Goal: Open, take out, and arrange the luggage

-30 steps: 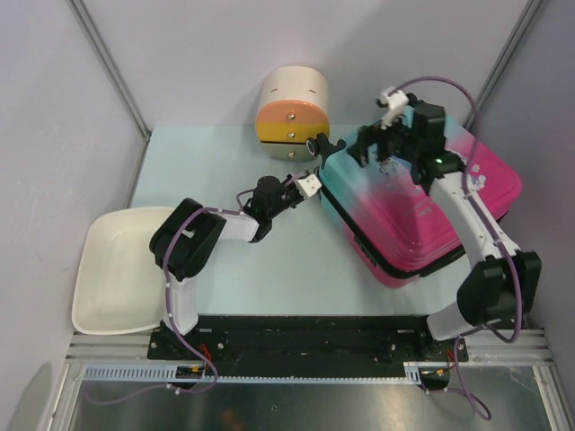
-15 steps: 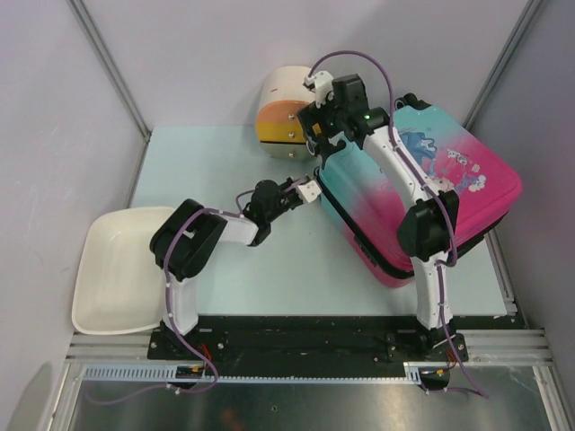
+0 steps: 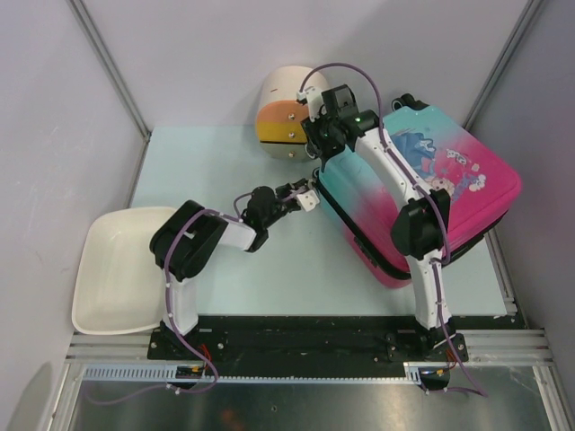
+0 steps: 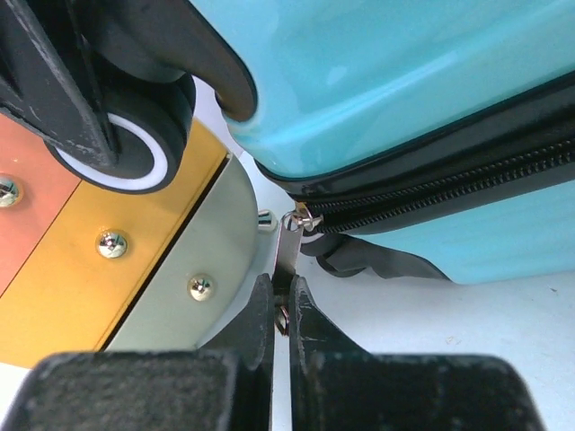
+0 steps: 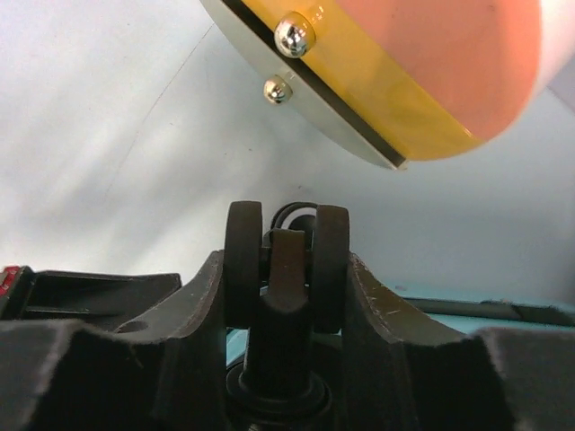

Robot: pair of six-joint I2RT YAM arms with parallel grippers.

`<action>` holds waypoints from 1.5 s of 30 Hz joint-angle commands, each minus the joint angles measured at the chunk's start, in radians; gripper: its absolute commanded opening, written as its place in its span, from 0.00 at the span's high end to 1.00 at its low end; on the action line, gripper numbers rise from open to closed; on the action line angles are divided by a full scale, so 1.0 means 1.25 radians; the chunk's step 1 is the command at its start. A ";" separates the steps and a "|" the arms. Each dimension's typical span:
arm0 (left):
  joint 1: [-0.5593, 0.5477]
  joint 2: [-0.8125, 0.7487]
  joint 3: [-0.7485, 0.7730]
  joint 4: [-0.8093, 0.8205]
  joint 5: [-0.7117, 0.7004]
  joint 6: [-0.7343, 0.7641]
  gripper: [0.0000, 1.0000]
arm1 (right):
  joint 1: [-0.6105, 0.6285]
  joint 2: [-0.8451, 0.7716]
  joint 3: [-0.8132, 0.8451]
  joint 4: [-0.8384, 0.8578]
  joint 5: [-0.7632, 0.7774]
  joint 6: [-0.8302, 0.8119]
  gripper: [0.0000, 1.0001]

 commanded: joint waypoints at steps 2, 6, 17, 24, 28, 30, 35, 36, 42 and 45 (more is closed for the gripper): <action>0.007 -0.043 -0.022 0.232 0.002 0.075 1.00 | 0.016 -0.027 -0.016 -0.110 -0.178 -0.004 0.85; 0.007 -0.064 -0.068 0.253 0.006 0.091 1.00 | 0.016 -0.083 -0.078 -0.121 -0.279 -0.012 1.00; 0.003 -0.052 -0.138 0.380 0.006 0.152 1.00 | 0.036 -0.239 -0.291 -0.105 -0.440 0.008 1.00; -0.013 -0.039 -0.168 0.456 0.033 0.155 1.00 | 0.039 -0.307 -0.377 -0.103 -0.532 0.013 1.00; -0.027 -0.031 -0.184 0.506 0.064 0.168 1.00 | 0.039 -0.358 -0.445 -0.088 -0.573 0.015 1.00; -0.036 -0.025 -0.179 0.506 0.069 0.176 1.00 | 0.039 -0.379 -0.464 -0.085 -0.590 0.019 1.00; -0.050 0.006 -0.133 0.507 0.047 0.174 1.00 | 0.041 -0.410 -0.518 -0.077 -0.634 0.039 1.00; -0.051 0.019 -0.116 0.507 0.045 0.180 1.00 | 0.039 -0.414 -0.521 -0.075 -0.637 0.043 1.00; -0.056 0.066 -0.056 0.509 0.056 0.215 1.00 | 0.039 -0.433 -0.545 -0.076 -0.669 0.054 1.00; -0.056 0.093 -0.023 0.509 0.052 0.237 1.00 | 0.041 -0.443 -0.564 -0.070 -0.674 0.057 1.00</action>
